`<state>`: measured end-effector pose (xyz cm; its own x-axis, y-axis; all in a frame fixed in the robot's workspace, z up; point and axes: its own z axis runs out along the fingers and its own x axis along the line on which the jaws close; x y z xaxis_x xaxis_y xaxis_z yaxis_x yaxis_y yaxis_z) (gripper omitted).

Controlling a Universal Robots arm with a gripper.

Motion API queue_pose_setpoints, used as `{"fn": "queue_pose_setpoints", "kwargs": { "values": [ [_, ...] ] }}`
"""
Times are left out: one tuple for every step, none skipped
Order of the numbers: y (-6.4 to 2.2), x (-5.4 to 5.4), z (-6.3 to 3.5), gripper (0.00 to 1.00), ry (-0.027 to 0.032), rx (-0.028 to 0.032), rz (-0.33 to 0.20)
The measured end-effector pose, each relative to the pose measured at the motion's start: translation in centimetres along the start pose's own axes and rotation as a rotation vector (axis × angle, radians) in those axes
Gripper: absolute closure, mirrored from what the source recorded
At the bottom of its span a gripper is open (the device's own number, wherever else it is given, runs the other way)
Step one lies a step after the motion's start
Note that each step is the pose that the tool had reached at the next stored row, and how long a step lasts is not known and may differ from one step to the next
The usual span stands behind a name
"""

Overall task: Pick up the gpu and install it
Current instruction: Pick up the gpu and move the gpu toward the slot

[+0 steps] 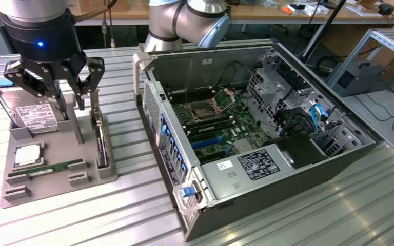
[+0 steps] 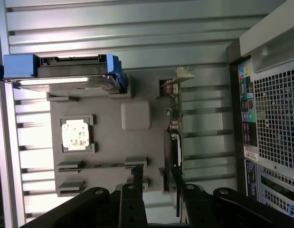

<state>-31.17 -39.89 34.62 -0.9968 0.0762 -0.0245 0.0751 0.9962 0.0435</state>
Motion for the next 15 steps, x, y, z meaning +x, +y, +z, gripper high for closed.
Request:
{"fn": "queue_pose_setpoints", "kwargs": {
  "values": [
    [0.0,0.0,0.04,0.64,0.0,0.0,0.0],
    [0.0,0.0,0.09,0.64,0.0,0.0,0.0],
    [-0.01,0.01,0.16,0.64,-0.0001,-0.0001,0.0],
    [-0.01,0.01,0.25,0.64,-0.0001,-0.0001,0.0],
    [-0.02,0.01,0.35,0.64,-0.0001,-0.0001,0.0],
    [-0.02,0.01,0.4,0.64,0.0,0.0,0.0],
    [-0.02,0.01,0.44,0.64,0.0,0.0,0.0],
    [-0.02,0.01,0.48,0.64,0.0,0.0,0.0],
    [-0.02,0.01,0.51,0.64,0.0,0.0,0.0],
    [-0.02,0.01,0.55,0.64,-0.0001,-0.0001,0.0],
    [-0.03,0.02,0.62,0.64,-0.0001,-0.0001,0.0],
    [-0.03,0.02,0.67,0.64,0.0,0.0,0.0],
    [-0.03,0.02,0.72,0.64,-0.0001,-0.0001,0.0],
    [-0.03,0.02,0.77,0.64,-0.0001,-0.0001,0.0],
    [-0.04,0.02,0.83,0.64,-0.0001,-0.0001,0.0]
  ]
}}
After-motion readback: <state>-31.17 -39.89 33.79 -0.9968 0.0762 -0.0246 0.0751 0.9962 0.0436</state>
